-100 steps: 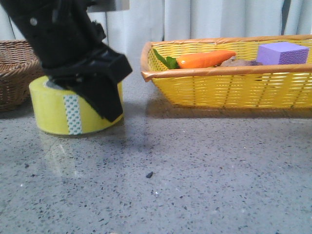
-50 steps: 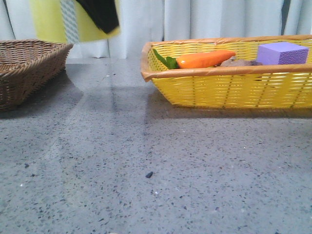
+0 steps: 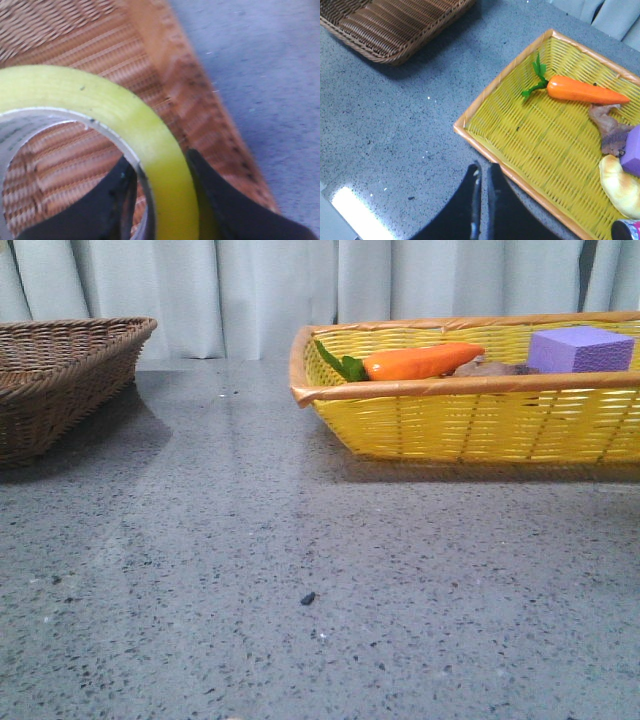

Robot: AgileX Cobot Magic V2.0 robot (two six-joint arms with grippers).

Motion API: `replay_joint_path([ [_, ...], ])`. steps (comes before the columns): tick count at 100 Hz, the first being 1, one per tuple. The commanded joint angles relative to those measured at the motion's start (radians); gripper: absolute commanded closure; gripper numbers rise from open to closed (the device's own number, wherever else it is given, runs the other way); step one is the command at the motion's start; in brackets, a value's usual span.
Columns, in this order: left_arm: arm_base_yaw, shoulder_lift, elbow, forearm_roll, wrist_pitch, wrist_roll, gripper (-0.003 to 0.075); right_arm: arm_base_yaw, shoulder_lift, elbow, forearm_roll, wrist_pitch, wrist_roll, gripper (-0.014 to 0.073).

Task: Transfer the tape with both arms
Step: 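Lift the tape roll with the left gripper over the brown basket, then lower the tape roll into the brown basket and open the left gripper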

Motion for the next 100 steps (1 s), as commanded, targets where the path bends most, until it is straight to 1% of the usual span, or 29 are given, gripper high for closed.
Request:
replay_joint_path([
  [1,0.031,-0.039,0.009,-0.038,-0.088,0.009,0.0650,-0.007,-0.017,-0.021,-0.032,-0.080,0.002,0.0660],
  [11,0.037,-0.015,0.062,-0.040,-0.153,0.016,0.0650,-0.007,-0.017,-0.021,-0.032,-0.080,0.002,0.0660],
  [26,0.037,0.033,0.101,-0.042,-0.189,0.016,0.0650,-0.007,-0.017,-0.021,-0.032,-0.080,0.002,0.0660],
  [53,0.037,0.120,0.106,-0.055,-0.236,0.016,0.0650,-0.007,-0.017,-0.021,-0.032,-0.080,0.002,0.0660],
  [83,0.037,0.162,0.106,-0.097,-0.238,0.016,0.0643,-0.007,-0.017,-0.021,-0.032,-0.080,0.002,0.0660],
  [90,0.037,0.164,0.106,-0.102,-0.238,0.016,0.0600,-0.007,-0.017,-0.021,-0.032,-0.078,0.002,0.0660],
  [95,0.037,0.164,0.106,-0.102,-0.238,0.016,0.0541,-0.007,-0.017,-0.021,-0.032,-0.078,0.002,0.0660],
  [100,0.037,0.164,0.106,-0.104,-0.236,0.016,0.0456,-0.007,-0.017,-0.021,-0.032,-0.078,0.002,0.0660],
])
